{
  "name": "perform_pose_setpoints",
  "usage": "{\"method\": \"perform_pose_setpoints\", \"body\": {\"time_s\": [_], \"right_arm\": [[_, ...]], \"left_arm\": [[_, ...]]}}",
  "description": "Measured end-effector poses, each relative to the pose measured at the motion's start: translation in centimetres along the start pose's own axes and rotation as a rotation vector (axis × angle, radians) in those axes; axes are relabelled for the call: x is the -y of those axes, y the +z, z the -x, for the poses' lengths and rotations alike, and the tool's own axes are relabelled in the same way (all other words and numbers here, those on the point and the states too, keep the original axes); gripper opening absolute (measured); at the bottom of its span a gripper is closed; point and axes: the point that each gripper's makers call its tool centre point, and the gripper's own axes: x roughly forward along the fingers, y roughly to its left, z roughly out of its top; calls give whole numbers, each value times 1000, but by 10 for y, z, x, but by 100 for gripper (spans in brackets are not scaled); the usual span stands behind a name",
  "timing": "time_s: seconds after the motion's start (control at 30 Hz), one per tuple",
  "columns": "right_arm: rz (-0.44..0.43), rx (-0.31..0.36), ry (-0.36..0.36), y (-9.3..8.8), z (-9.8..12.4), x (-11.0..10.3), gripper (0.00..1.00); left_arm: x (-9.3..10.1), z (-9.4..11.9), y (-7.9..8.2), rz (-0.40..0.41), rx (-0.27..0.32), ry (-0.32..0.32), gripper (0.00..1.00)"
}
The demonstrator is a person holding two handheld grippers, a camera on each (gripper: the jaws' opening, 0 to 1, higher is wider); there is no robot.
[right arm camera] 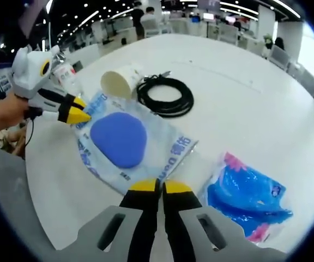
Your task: Arrange the tabletop items into an orderly group along one side of the table until the central work area is clear of visible clutter.
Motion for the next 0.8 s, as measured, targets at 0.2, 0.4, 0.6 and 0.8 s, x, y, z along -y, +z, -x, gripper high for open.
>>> {"method": "perform_pose_setpoints", "body": {"time_s": [0.2, 0.4, 0.6, 0.8], "right_arm": [[-4, -7, -1, -1, 0, -1, 3], [3, -11, -2, -2, -1, -1, 4], [14, -13, -6, -2, -1, -1, 5], [11, -8, -11, 0, 0, -1, 8]], "left_arm": [[0, -3, -2, 4, -2, -2, 8], [1, -4, -2, -4, 5, 0, 10], [1, -4, -2, -6, 10, -6, 10], [2, -3, -2, -9, 13, -8, 14]]}}
